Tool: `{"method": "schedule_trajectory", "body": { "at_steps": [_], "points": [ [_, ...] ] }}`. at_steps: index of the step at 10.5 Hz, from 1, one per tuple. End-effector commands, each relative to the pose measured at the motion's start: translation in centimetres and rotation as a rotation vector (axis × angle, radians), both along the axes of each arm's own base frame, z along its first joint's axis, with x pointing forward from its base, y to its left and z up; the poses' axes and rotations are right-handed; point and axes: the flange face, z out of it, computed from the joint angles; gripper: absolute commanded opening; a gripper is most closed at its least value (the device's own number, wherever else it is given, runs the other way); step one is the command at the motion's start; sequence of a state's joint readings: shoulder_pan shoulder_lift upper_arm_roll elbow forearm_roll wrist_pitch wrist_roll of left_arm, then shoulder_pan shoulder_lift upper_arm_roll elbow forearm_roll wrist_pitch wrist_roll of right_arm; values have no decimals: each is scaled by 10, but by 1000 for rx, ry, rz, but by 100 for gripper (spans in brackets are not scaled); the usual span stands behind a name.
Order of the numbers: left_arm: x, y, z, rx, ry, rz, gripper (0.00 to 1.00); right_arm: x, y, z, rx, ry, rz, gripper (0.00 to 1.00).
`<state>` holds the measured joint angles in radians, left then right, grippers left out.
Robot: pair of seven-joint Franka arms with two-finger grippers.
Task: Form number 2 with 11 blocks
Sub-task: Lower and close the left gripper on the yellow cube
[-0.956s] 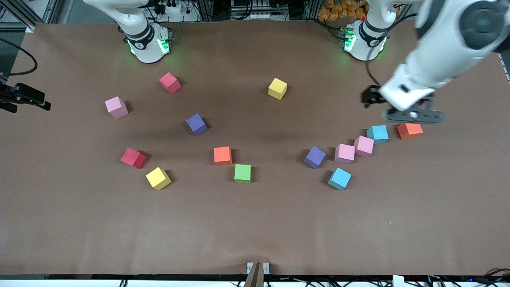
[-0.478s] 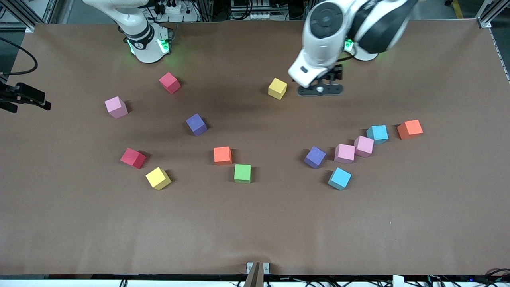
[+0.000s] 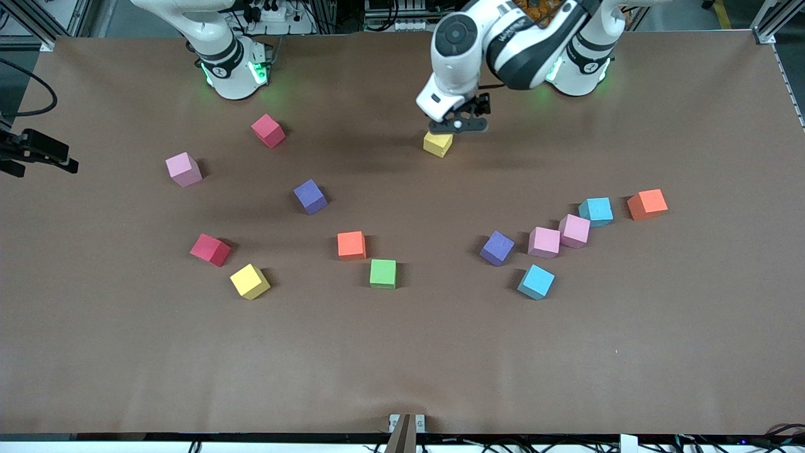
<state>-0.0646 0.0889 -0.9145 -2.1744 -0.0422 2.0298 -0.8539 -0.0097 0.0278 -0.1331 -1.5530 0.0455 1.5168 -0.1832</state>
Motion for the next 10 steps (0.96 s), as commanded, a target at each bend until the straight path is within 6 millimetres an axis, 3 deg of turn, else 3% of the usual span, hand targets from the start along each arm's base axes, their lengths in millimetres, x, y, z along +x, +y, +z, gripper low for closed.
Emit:
{"method": "schedule_trajectory", "body": {
  "at_steps": [1, 2, 5, 8, 10],
  "points": [
    [-14, -12, 8, -76, -40, -238, 100, -3, -2, 6, 10, -3, -5, 100],
    [-12, -14, 6, -106, -54, -293, 100, -4, -2, 6, 9, -1, -4, 100],
    [-22, -3, -35, -169, -71, -393, 100, -3, -1, 6, 9, -1, -3, 100],
    [-21, -7, -49, -180, -75, -465, 100, -1, 0, 3, 9, 4, 0, 100],
    [-21, -14, -62, -234, -68, -472, 100, 5, 7, -11, 10, 28, 15, 100]
  ]
}}
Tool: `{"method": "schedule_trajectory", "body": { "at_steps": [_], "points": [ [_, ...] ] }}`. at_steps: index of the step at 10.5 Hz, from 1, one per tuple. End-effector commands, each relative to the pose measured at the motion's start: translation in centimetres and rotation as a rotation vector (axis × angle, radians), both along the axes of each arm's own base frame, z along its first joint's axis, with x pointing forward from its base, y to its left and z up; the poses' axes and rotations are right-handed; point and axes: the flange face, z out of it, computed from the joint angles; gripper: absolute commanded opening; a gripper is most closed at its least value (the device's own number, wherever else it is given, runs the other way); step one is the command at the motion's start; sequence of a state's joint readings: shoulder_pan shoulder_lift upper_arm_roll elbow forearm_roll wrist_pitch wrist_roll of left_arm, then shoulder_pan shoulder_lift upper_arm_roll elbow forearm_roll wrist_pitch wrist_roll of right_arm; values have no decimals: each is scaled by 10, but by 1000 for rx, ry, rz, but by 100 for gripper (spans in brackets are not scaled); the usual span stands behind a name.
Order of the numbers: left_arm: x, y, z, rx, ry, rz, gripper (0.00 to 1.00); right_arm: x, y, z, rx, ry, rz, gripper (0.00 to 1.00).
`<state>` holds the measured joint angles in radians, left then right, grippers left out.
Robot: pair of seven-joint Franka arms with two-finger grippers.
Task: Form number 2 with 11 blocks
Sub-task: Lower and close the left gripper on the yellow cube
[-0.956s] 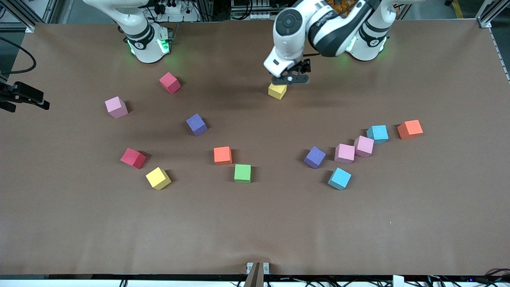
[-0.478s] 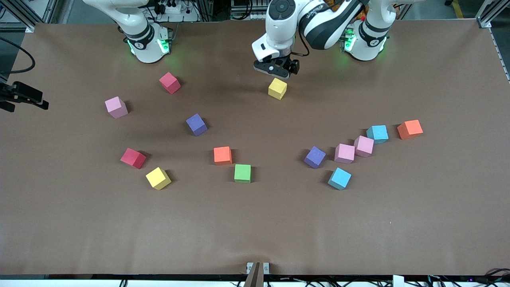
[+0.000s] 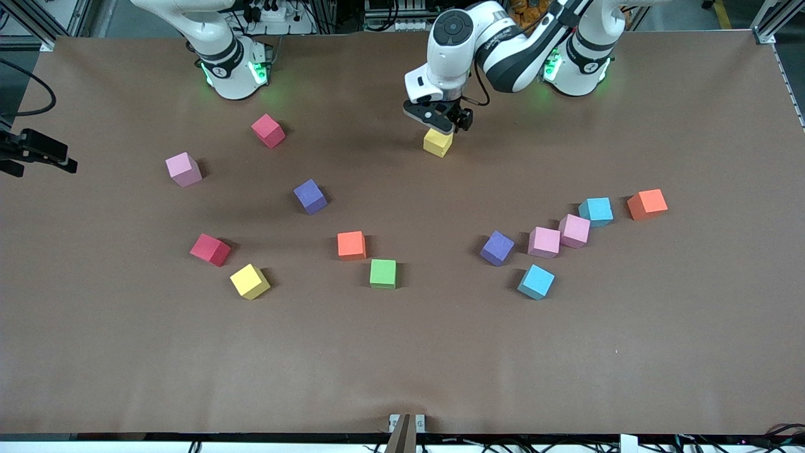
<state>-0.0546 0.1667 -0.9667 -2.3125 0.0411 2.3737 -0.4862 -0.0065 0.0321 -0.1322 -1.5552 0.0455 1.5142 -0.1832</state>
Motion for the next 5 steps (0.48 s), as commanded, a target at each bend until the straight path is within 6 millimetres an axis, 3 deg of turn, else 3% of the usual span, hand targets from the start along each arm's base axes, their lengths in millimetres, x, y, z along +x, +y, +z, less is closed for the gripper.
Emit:
{"method": "schedule_trajectory", "body": {
  "at_steps": [1, 2, 3, 5],
  "points": [
    [5, -3, -16, -23, 5, -47, 100, 13, 8, -23, 11, 39, 13, 100],
    [8, -1, -28, -1, 1, -68, 100, 23, 12, -39, 26, 59, 17, 100],
    [12, 2, -38, 20, -11, -83, 100, 40, 18, -79, 43, 121, 19, 100],
    [11, -1, -41, 2, -17, -87, 100, 64, 18, -126, 36, 185, 21, 100]
  ]
}}
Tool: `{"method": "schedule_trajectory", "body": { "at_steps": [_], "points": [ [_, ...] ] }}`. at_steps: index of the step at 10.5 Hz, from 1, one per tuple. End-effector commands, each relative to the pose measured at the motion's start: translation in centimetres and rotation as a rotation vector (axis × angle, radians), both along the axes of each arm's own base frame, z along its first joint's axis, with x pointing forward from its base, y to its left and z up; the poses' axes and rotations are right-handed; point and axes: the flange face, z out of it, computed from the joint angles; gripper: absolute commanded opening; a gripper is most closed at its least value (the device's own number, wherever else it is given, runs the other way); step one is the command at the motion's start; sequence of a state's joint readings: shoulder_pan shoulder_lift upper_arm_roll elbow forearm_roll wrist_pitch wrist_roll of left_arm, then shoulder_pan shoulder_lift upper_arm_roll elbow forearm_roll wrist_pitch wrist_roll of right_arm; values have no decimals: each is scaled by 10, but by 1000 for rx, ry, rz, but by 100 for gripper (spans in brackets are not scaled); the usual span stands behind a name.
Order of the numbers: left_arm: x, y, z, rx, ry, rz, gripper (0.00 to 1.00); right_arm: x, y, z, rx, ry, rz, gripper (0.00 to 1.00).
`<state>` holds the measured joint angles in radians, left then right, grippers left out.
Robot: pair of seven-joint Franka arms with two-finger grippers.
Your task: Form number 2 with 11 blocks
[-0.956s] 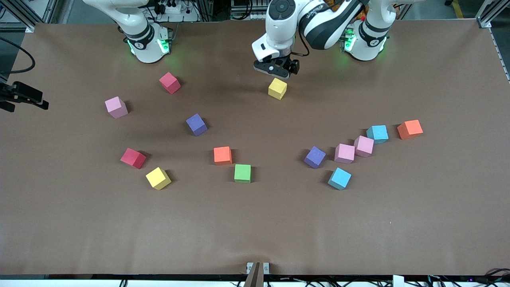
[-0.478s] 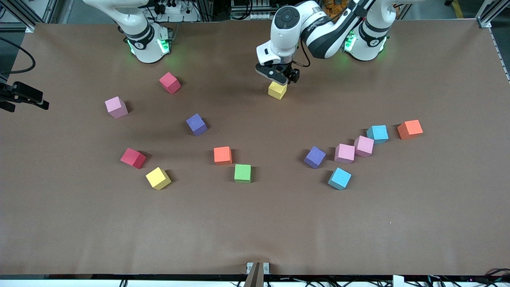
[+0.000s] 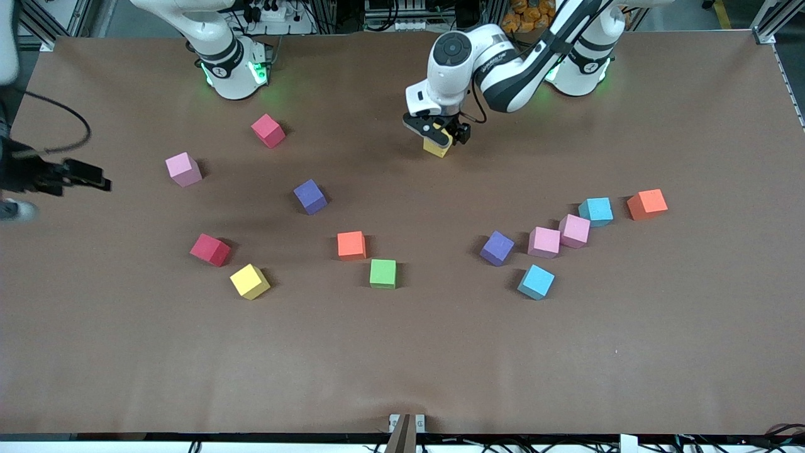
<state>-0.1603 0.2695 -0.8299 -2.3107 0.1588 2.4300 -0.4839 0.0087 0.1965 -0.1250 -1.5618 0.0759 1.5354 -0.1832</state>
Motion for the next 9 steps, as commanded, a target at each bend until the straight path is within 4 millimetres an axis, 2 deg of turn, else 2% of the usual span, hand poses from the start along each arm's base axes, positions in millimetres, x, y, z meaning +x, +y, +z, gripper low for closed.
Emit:
{"method": "schedule_trajectory", "body": {
  "at_steps": [1, 3, 4, 5, 7, 8, 9],
  "points": [
    [-3, -10, -3, -34, -16, -27, 100, 35, 14, -48, 2, 44, 21, 100],
    [-8, -13, -12, -31, -18, -38, 100, 59, 59, -91, -25, 23, 85, 100],
    [-9, -14, -17, -25, -29, -72, 100, 64, 63, -90, -14, -13, 90, 100],
    [-6, -12, -18, -21, -44, -85, 100, 63, 70, -90, -15, -12, 101, 100],
    [-4, -12, -18, -22, -46, -81, 100, 57, 80, -107, -12, 32, 120, 100],
    [-9, -16, -25, -31, -32, -70, 100, 53, 104, -105, -9, 36, 167, 100],
    [-9, -16, -32, -33, -23, -67, 100, 42, 128, -115, -6, 63, 213, 100]
  ]
}}
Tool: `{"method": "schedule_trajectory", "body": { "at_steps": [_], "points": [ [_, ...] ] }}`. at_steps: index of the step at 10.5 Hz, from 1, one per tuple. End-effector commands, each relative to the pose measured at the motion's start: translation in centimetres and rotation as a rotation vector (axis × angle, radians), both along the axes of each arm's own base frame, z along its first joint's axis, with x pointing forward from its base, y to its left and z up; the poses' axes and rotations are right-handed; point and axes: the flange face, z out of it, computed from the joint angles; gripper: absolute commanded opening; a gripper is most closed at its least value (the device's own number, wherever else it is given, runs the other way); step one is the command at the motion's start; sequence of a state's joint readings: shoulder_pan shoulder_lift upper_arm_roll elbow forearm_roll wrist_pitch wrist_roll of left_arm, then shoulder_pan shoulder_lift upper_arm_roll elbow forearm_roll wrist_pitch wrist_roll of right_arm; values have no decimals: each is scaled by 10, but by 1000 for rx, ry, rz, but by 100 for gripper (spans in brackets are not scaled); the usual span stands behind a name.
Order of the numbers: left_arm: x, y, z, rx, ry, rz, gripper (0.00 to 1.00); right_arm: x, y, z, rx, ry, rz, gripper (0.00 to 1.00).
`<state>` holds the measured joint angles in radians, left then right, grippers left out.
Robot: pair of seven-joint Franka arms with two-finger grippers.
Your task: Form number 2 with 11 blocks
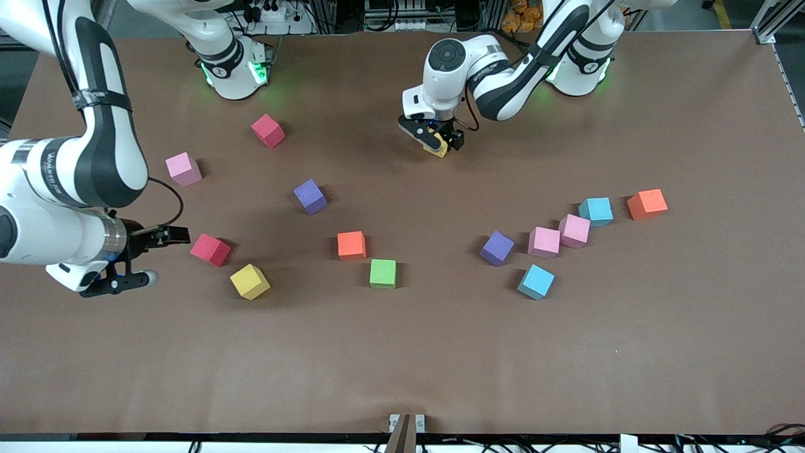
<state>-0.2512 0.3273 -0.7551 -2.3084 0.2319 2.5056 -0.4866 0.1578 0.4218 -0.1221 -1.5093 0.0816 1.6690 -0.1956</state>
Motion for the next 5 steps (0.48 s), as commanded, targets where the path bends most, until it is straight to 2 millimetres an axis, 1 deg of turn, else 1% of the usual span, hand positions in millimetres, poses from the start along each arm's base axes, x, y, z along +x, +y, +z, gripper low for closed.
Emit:
{"method": "schedule_trajectory", "body": {
  "at_steps": [1, 2, 3, 4, 5],
  "points": [
    [-2, -8, -17, -4, -12, -12, 100, -19, 49, -10, 2, 18, 88, 100],
    [0, -6, -19, 3, -14, 8, 100, -15, 54, -9, -7, -14, 103, 100],
    [-1, -2, -20, 13, -14, 12, 100, -6, 53, -10, -17, -67, 119, 100],
    [-2, -2, -20, 17, -13, 13, 100, 5, 57, -23, -6, -124, 186, 100],
    [-4, -2, -22, 23, -7, 37, 100, 10, 67, -36, -2, -155, 225, 100]
  ]
}}
